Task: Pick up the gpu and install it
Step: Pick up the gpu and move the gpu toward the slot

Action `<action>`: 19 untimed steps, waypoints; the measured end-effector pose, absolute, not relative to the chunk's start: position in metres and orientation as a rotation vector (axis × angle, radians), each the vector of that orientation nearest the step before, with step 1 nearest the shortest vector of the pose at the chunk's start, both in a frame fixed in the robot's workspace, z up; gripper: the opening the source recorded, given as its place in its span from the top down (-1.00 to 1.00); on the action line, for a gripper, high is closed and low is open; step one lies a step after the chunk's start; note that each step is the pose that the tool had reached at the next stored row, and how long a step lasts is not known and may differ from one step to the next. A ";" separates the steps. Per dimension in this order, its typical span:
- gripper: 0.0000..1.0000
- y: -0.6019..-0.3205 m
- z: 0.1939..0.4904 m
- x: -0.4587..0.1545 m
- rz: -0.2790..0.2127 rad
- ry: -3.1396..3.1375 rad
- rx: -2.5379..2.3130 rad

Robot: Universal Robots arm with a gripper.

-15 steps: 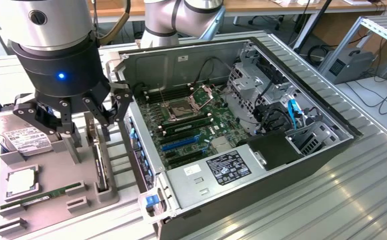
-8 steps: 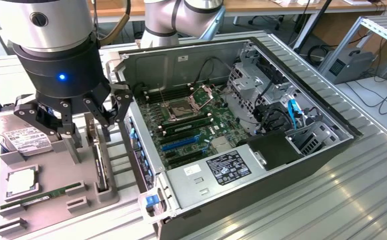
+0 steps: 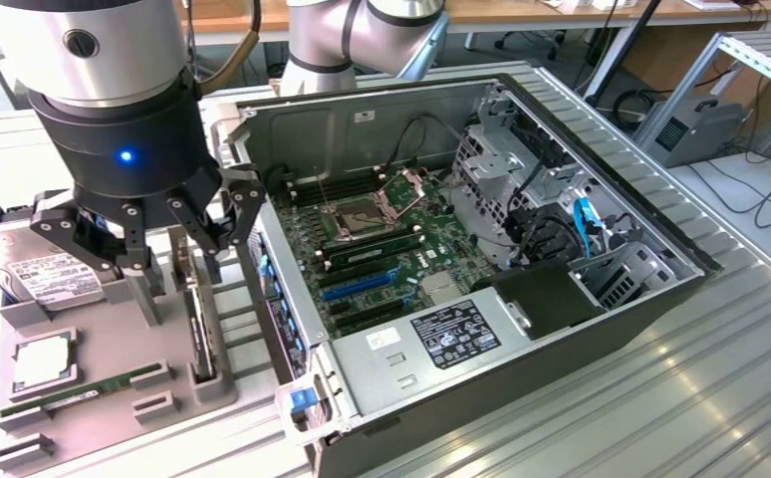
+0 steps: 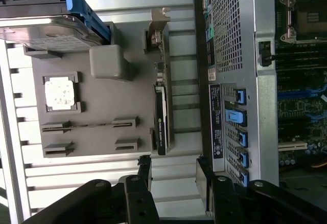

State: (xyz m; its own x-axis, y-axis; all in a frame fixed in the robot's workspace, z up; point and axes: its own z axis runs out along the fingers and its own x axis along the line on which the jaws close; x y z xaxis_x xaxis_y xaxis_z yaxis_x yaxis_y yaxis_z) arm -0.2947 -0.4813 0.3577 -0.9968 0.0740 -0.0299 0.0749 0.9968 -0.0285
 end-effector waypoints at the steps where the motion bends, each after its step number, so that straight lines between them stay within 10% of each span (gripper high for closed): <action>1: 0.04 -0.481 0.357 -0.295 -0.046 3.110 0.116; 19: 0.04 -0.481 0.354 -0.293 -0.046 3.110 0.116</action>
State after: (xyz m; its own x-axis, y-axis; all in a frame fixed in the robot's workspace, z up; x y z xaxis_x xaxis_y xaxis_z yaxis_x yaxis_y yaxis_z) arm -0.2933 -0.4813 0.3540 -0.9968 0.0740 -0.0299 0.0749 0.9968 -0.0285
